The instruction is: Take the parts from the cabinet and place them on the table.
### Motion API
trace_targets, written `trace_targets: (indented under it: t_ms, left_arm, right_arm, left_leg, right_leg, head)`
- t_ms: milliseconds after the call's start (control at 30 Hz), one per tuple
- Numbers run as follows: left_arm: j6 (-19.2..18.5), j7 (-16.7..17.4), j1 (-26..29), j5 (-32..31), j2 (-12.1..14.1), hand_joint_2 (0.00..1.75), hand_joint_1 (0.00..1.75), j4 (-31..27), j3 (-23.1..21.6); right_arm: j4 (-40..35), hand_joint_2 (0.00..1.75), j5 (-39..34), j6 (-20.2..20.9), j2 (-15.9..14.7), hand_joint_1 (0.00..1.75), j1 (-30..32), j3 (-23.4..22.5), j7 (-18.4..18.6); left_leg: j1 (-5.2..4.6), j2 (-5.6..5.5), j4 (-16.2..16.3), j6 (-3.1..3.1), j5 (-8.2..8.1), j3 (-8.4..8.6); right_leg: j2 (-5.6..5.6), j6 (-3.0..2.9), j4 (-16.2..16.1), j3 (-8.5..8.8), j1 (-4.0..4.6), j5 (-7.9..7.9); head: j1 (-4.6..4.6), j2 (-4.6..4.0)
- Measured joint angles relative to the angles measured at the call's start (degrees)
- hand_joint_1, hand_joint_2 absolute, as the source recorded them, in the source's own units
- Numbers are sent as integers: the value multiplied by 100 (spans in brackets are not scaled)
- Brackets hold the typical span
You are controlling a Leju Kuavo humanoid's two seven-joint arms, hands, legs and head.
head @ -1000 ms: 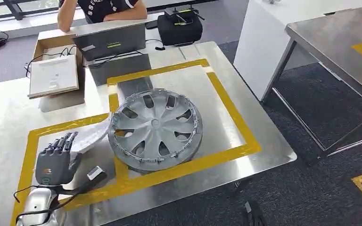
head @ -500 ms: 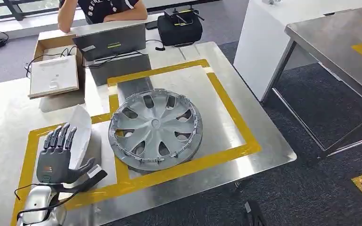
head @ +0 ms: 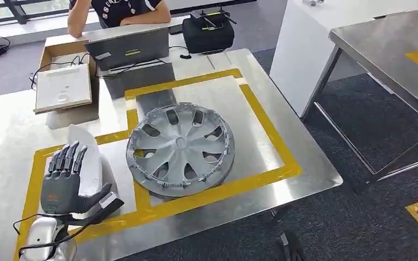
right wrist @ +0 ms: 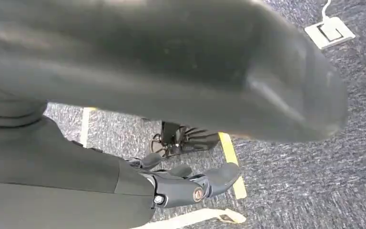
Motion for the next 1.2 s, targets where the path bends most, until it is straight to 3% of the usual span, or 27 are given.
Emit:
trace_targets:
  t_ms: [100, 133, 167, 267, 300, 333, 367, 433, 467, 500, 567, 600, 633, 667, 700, 767, 800, 833, 867, 933, 967, 1000, 1033, 1100, 1133, 1167, 1200]
  left_arm:
    - [2, 2, 13, -9, -2, 0, 0, -76, -15]
    - [7, 2, 16, -9, -7, 0, 0, -109, -22]
    - [15, 0, 14, -9, -33, 0, 0, -127, -35]
    - [13, -26, 53, 28, -35, 0, 0, -135, -35]
    - [13, -33, 83, 26, -37, 0, 0, -137, -37]
    - [15, -24, 112, 13, -37, 0, 0, -146, -39]
    - [17, 11, 137, -13, -48, 0, 0, -168, -39]
    - [17, 42, 154, -33, -79, 0, 0, -232, -39]
    - [17, 63, 154, -53, -83, 0, 0, -265, -39]
    - [17, 101, 156, -103, -87, 0, 0, -310, -39]
    - [17, 146, 161, -179, -103, 0, 0, -367, -39]
    - [17, 173, 163, -203, -111, 0, 0, -385, -39]
    - [17, 197, 176, -221, -111, 0, 0, -404, -39]
    - [17, 214, 195, -251, -111, 0, 0, -428, -39]
    - [17, 225, 206, -278, -114, 0, 0, -459, -42]
    - [15, 260, 224, -315, -120, 0, 0, -483, -46]
    - [15, 271, 258, -319, -120, 0, 0, -487, -46]
    - [15, 284, 305, -330, -118, 0, 0, -500, -46]
    - [15, 304, 350, -341, -118, 0, 0, -509, -46]
    - [15, 330, 418, -369, -116, 0, 0, -555, -46]
    - [15, 363, 445, -369, -109, 0, 0, -603, -44]
    - [15, 395, 479, -367, -96, 0, 0, -666, -35]
    - [20, 413, 536, -363, -90, 0, 0, -713, -28]
    - [20, 422, 627, -350, -72, 0, 0, -780, -13]
    - [24, 420, 682, -348, -57, 0, 0, -811, -2]
    - [35, 415, 711, -343, -57, 0, 0, -828, 2]
    - [35, 411, 720, -334, -59, 0, 0, -837, 2]
  right_arm:
    - [0, 0, 0, 0, 15, 0, -3, -7, 0]
    - [0, 0, 0, -2, 15, 0, -3, -9, 0]
    - [0, 0, 0, -2, 13, 0, 0, -11, -2]
    - [0, 0, 0, 0, 15, 0, -6, -11, -4]
    - [0, 0, -2, 0, 13, 0, -3, -13, -2]
    - [0, 0, -9, -2, 13, 0, 1, -15, 0]
    - [0, 0, -17, -2, 7, 0, 0, -17, 2]
    - [0, 0, -42, -2, -7, 0, -5, -20, 7]
    - [0, 0, -46, -2, -7, 0, -8, -20, 11]
    - [0, 0, -61, 0, 4, 0, -21, -20, 17]
    - [0, 0, -68, -2, 2, 0, -24, -35, 26]
    - [0, 0, -76, -2, 2, 0, -26, -41, 19]
    - [0, 0, -77, -2, 2, 0, -30, -48, 22]
    - [0, 0, -74, -2, 2, 0, -34, -50, 26]
    - [0, 0, -72, 0, 2, 0, -35, -52, 31]
    - [0, 0, -59, 0, 2, 0, -34, -55, 48]
    - [0, 0, -57, -2, 2, 0, -31, -55, 66]
    - [0, 0, -42, -4, 2, 0, -27, -57, 96]
    - [0, 0, -24, -17, 2, 0, -23, -57, 137]
    - [0, 0, 22, -33, 2, 0, -16, -55, 160]
    - [0, 0, 64, -35, 4, 0, -16, -55, 164]
    - [0, 0, 105, -37, 7, 0, -12, -55, 164]
    - [0, 0, 122, -35, 4, 0, -3, -55, 164]
    - [0, 0, 166, -37, 0, 0, 8, -52, 164]
    - [0, 0, 173, -37, -2, 0, 22, -50, 155]
    - [0, 0, 184, -35, -35, 0, 33, -50, 133]
    - [0, 0, 184, -20, -35, 0, 46, -50, 114]
  left_leg:
    - [-14, 0, -20, 67, 35, -44]
    - [66, 4, -113, 98, 102, 34]
    - [84, 35, -158, 115, 144, 64]
    - [107, 55, -142, 124, 178, 19]
    - [110, 62, -123, 120, 175, 2]
    - [120, 66, -100, 111, 169, -14]
    - [136, 67, -70, 89, 155, -31]
    - [197, 59, 21, 9, 102, -54]
    - [192, 58, 64, -38, 70, -79]
    - [163, 41, 104, -80, 57, -181]
    - [132, 30, 123, -119, 56, -163]
    - [148, 29, 113, -158, 75, -168]
    - [164, 28, 120, -202, 74, -182]
    - [171, 33, 192, -220, -18, -203]
    - [170, 47, 414, -225, -234, -297]
    - [169, 44, 1290, -234, -754, -644]
    - [166, 44, 1687, -231, -910, -798]
    - [163, 44, 1841, -216, -913, -840]
    - [155, 44, 1732, -187, -790, -756]
    - [124, 44, 819, -87, -338, -229]
    - [94, 44, 299, -22, -200, 86]
    - [54, 64, 78, -32, -292, 187]
    - [32, 71, 103, -67, -136, 163]
    - [1, 65, 63, -7, -131, 95]
    - [13, 64, 18, 47, -59, 66]
    - [63, 80, -16, 86, 34, 31]
    - [61, 74, -24, 118, 97, -28]
  right_leg:
    - [1, 68, -42, 13, -10, 40]
    - [3, 87, -44, 5, 29, 30]
    - [-4, 110, 51, -27, 22, -51]
    - [-24, 193, 1273, -548, -33, -736]
    - [-26, 218, 1611, -698, -49, -827]
    - [-30, 235, 1676, -724, -63, -772]
    - [-35, 255, 1465, -619, -76, -589]
    - [-50, 308, 457, -74, -123, -95]
    - [-55, 338, 145, 80, -129, -169]
    - [-16, 258, 167, 113, -75, -153]
    - [0, 125, 177, 60, -103, -219]
    - [1, 95, 181, 34, -90, -216]
    - [-4, 24, 149, 19, -96, -180]
    - [-14, -21, 132, 14, -103, -153]
    - [-16, -55, 123, -5, -98, -132]
    - [-29, -110, 126, -73, -70, -86]
    - [-31, -122, 128, -113, -49, -57]
    - [-31, -127, 129, -148, -34, -28]
    - [-31, -129, 129, -181, -19, -1]
    - [-30, -117, 130, -242, 13, 69]
    - [-30, -104, 131, -261, 17, 103]
    - [-30, -64, 126, -272, 29, 142]
    - [-30, -27, 103, -262, 3, 182]
    - [-39, 53, 66, -267, -30, 263]
    - [-35, 113, 32, -275, -5, 321]
    - [-31, 129, 70, -304, -41, 263]
    - [-36, 167, 206, -375, -32, -9]
  head:
    - [-2, 0]
    - [2, 0]
    - [13, 0]
    - [41, 0]
    - [42, 0]
    - [44, 0]
    - [42, 0]
    - [44, 0]
    - [44, 0]
    - [85, 0]
    - [52, 0]
    - [61, 0]
    - [57, 0]
    - [55, 0]
    - [43, 0]
    - [46, 0]
    - [44, 0]
    - [44, 0]
    - [44, 0]
    - [46, 0]
    - [46, 0]
    - [54, 0]
    - [50, 0]
    - [48, 0]
    - [42, 0]
    - [33, 0]
    - [46, 0]
